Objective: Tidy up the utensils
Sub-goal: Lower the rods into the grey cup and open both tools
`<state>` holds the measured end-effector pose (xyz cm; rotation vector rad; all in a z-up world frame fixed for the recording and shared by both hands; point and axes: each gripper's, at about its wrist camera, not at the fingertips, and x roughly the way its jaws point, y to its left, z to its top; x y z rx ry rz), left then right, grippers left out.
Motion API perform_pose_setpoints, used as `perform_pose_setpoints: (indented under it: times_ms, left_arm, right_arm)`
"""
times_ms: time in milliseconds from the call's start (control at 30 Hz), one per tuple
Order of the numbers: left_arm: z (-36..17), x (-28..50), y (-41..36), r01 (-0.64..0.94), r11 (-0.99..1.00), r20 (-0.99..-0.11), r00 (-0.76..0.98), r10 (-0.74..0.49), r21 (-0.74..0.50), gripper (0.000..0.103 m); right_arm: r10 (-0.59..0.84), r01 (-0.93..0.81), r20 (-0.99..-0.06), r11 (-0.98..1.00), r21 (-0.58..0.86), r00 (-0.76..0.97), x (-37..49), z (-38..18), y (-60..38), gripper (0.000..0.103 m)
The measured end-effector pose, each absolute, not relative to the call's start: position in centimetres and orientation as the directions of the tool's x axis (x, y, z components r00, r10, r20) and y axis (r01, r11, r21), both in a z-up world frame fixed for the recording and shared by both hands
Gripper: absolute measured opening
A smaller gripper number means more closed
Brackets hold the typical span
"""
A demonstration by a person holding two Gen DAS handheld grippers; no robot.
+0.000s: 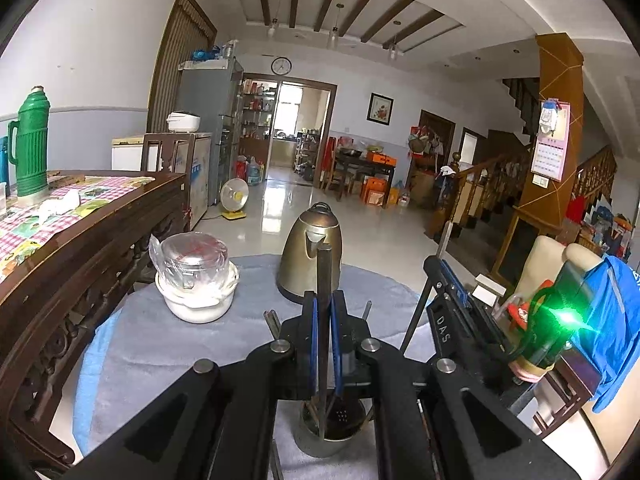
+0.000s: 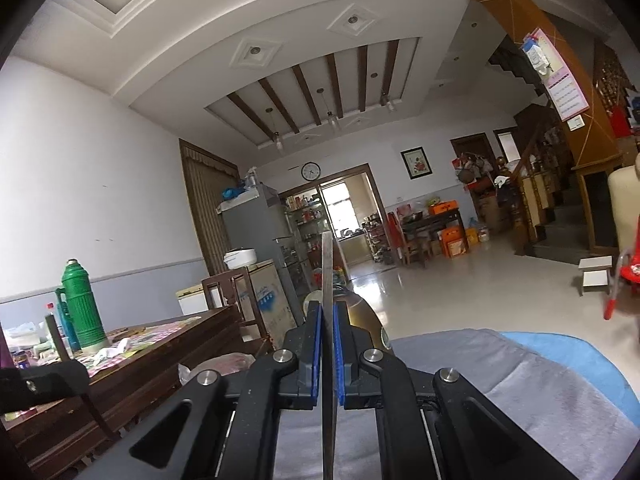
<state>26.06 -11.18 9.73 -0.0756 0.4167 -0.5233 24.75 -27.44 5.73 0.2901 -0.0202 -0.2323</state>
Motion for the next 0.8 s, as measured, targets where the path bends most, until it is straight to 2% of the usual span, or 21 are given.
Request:
perform_pose_setpoints:
  times_ms: [400,800]
  left_arm:
    - [11.0,25.0,-10.7,0.474,0.863,-0.307,0.806,-0.506,-0.177,0.006]
    - [8.6,26.3,-11.0,0.45,0.867,-0.322,0.805,-0.498,-0.214,0.006]
  right_arm:
    - [-0.217,0.214,-0.018,0.943,0.255,0.976,25.1,5.3,-26.5,0.006]
    - [-0.238,0.23,-0.005,0.932,0.281,0.971,25.2,4.8,-27.3,0.006]
